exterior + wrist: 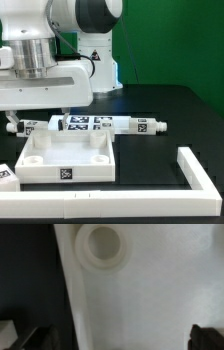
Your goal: Assemble one leg
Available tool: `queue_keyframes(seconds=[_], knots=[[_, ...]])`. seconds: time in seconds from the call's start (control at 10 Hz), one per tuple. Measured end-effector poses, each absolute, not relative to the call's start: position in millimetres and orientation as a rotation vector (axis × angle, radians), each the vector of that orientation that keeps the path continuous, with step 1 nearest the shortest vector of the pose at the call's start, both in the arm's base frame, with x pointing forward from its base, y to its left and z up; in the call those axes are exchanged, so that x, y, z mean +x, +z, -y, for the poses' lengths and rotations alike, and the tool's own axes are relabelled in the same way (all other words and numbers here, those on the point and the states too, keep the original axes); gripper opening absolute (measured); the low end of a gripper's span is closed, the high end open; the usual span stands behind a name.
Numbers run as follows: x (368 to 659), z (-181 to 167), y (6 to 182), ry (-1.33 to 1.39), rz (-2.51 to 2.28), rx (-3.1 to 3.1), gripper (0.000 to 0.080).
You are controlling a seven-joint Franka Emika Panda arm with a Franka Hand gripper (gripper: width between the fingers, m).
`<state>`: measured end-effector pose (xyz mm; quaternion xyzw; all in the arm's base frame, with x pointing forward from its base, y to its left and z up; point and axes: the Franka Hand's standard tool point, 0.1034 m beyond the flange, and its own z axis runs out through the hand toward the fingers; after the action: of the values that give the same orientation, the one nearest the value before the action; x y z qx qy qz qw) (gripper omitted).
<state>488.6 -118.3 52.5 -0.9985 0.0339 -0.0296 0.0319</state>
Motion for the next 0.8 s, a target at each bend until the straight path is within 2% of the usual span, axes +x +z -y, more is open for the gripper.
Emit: queue_keyframes(seconds=[0.2, 0.4, 0.6, 0.8], knots=[[489.8, 121.1, 50.5, -0.088, -0.085, -3.079, 0.0648], [510.5, 137.0, 37.1, -0.096, -0.066, -3.100, 0.0648], [509.1, 134.9, 18.8, -0.124, -0.066, -3.127, 0.0648], [504.5, 137.0, 9.3, -0.113, -0.061, -3.133, 0.0648]])
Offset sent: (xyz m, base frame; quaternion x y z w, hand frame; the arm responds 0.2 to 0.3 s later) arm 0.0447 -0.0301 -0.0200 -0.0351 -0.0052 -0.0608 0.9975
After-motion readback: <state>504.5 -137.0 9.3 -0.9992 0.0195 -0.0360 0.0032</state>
